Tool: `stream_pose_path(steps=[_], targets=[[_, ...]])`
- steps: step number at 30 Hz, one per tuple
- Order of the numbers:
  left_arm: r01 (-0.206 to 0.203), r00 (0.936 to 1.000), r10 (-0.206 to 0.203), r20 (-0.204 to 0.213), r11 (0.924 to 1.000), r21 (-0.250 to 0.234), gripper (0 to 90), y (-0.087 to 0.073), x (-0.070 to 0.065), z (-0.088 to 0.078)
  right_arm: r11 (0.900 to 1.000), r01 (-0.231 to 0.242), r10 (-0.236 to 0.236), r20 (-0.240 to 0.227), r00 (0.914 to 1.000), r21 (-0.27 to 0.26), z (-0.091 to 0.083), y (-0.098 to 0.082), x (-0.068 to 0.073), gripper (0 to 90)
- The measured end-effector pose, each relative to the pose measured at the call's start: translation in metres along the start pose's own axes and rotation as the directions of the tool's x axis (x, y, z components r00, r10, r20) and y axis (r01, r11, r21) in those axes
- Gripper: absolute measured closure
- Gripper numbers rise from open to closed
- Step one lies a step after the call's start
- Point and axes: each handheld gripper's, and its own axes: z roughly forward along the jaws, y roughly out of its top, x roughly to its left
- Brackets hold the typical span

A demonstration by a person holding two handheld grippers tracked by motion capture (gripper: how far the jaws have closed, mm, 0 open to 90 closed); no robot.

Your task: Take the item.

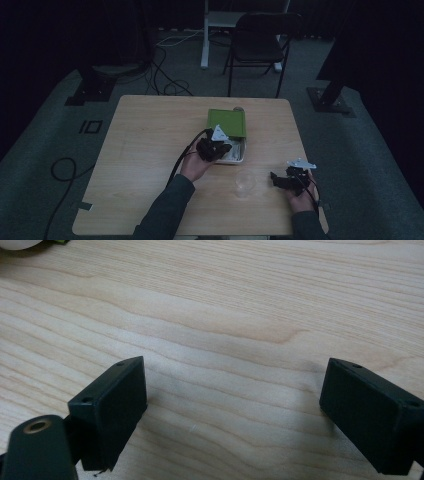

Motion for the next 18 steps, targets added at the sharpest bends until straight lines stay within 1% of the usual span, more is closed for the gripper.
stream_pose_path(steps=[3,7,11,13,15,18], targets=[[0.005,0.9999,-0.005,0.011,1.0000,-0.005,90.0,0.002,0.000,-0.002,1.000,0.000,0.000,0.000,1.0000,0.000,0.000,0.000,0.000,11.3],[0.002,0.9998,-0.002,0.020,0.9999,-0.010,90.0,0.005,-0.001,-0.005,1.000,0.000,0.000,0.000,1.0000,0.000,0.000,0.000,0.000,11.3],[0.002,0.9991,-0.002,0.042,0.9999,-0.013,90.0,0.008,-0.002,-0.009,1.000,0.000,0.000,0.000,1.0000,0.000,0.000,0.000,0.000,11.3],[0.001,0.9990,-0.001,0.044,0.9999,-0.013,90.0,0.008,-0.002,-0.009,1.000,0.000,0.000,0.000,1.0000,0.000,0.000,0.000,0.000,11.3],[0.008,0.9980,-0.006,0.063,0.9997,-0.023,90.0,0.010,-0.002,-0.012,1.000,0.000,0.000,0.000,1.0000,0.000,0.000,0.000,0.000,11.3],[0.007,0.9971,-0.004,0.076,0.9995,-0.030,90.0,0.011,-0.003,-0.014,1.000,0.000,0.000,0.000,1.0000,0.000,0.000,0.000,0.000,11.3]])
